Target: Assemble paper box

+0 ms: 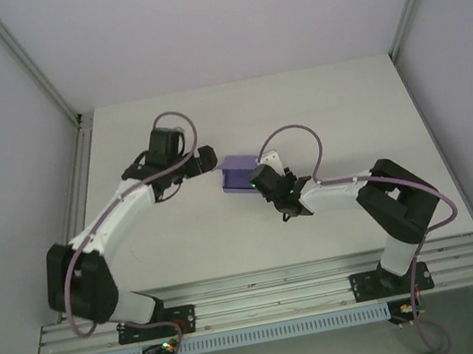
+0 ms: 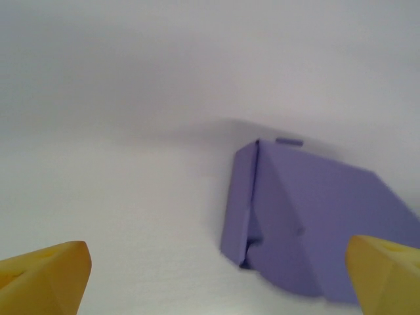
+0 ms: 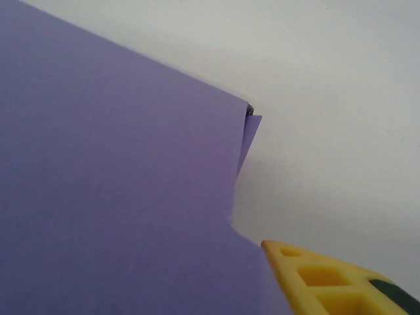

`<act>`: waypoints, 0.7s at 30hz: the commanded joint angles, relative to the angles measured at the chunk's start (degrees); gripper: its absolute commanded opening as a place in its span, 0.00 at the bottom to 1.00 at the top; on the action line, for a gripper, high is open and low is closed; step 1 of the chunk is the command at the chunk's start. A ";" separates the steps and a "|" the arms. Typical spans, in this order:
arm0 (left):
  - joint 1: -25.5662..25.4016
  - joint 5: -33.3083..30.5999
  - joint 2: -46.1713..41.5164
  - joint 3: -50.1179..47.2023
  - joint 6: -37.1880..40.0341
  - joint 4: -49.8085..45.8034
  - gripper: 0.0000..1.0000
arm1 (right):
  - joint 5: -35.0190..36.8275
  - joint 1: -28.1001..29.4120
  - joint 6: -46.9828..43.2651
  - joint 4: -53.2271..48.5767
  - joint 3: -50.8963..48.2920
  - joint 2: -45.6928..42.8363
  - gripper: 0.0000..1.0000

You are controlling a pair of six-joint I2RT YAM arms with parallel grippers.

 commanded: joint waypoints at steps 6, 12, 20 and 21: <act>2.96 20.96 18.16 13.55 7.47 -0.13 1.00 | -3.83 0.42 -8.37 0.02 -1.77 -2.02 0.56; 0.46 24.72 25.00 12.35 11.46 -0.24 0.83 | -5.47 0.38 -6.98 -2.16 -4.40 -5.09 0.59; 0.64 26.93 24.83 0.85 5.47 9.68 0.64 | -5.76 0.29 0.37 -10.30 -10.71 -17.32 0.80; 0.51 26.97 24.53 -0.71 4.45 11.49 0.63 | -6.39 0.30 1.83 -11.89 -11.62 -19.59 0.82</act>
